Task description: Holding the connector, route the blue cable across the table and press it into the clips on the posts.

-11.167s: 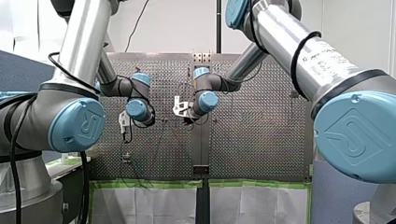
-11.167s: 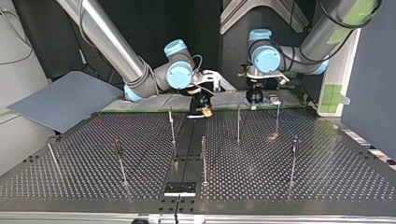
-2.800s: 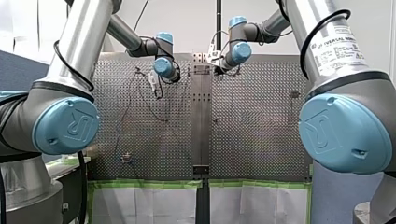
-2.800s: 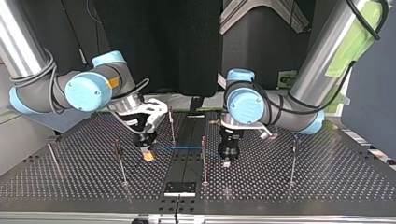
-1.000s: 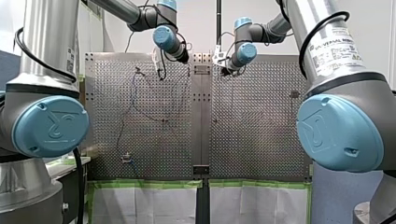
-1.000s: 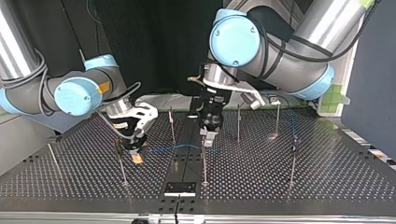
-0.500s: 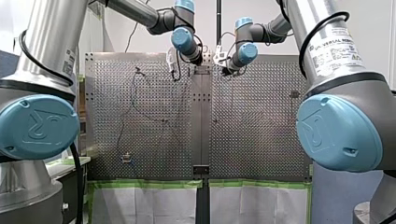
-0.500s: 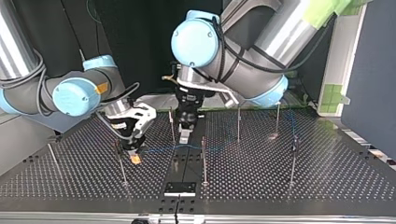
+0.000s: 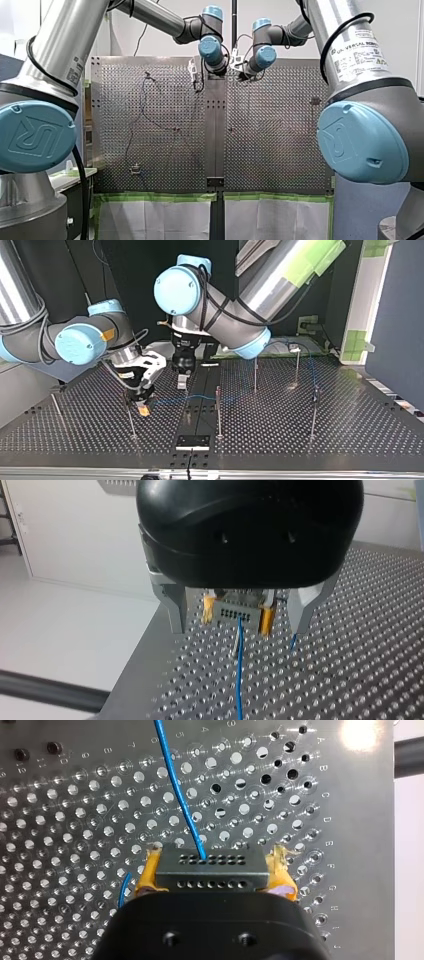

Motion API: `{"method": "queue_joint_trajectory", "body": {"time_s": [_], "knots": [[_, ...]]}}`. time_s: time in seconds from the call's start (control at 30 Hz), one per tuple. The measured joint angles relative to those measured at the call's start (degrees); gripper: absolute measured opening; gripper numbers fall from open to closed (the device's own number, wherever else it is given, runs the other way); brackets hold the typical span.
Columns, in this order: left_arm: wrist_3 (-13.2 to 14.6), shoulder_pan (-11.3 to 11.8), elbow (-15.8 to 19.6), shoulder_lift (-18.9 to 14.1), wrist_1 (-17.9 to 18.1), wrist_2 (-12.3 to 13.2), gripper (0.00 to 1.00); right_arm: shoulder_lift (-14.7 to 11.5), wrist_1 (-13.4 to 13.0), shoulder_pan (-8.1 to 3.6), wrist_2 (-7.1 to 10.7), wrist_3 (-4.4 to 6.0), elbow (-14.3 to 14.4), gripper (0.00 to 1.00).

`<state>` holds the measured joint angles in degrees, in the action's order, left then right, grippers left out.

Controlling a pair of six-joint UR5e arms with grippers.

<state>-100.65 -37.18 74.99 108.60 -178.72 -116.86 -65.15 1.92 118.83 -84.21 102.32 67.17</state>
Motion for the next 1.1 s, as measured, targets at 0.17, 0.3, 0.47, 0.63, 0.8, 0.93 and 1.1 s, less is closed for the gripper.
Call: {"method": "queue_joint_trajectory", "body": {"time_s": [0.17,0.3,0.47,0.63,0.8,0.93,1.1], "knots": [[0.0,1.4,-0.7,0.6,0.4,0.0,1.00,0.0,0.0,0.00,0.00,0.00,0.0,0.00],[0.0,2.5,-1.3,1.0,1.4,0.8,1.00,0.0,0.0,0.00,0.00,0.00,0.0,0.00],[0.1,2.9,-3.3,2.9,1.1,1.0,1.00,0.0,0.0,0.00,0.00,0.00,0.0,0.00],[0.1,3.2,-6.1,5.7,1.2,1.2,1.00,0.0,0.1,0.00,0.00,0.00,0.0,0.00],[0.1,4.0,-7.9,7.8,2.5,1.3,1.00,0.0,0.1,0.00,0.00,0.00,0.0,0.00],[0.1,4.8,-9.2,9.4,3.0,1.6,1.00,0.0,0.0,0.00,0.00,0.00,0.0,0.00],[0.1,5.5,-9.6,10.0,3.2,1.6,1.00,0.0,0.1,-0.02,0.00,0.00,0.0,0.00]]}}
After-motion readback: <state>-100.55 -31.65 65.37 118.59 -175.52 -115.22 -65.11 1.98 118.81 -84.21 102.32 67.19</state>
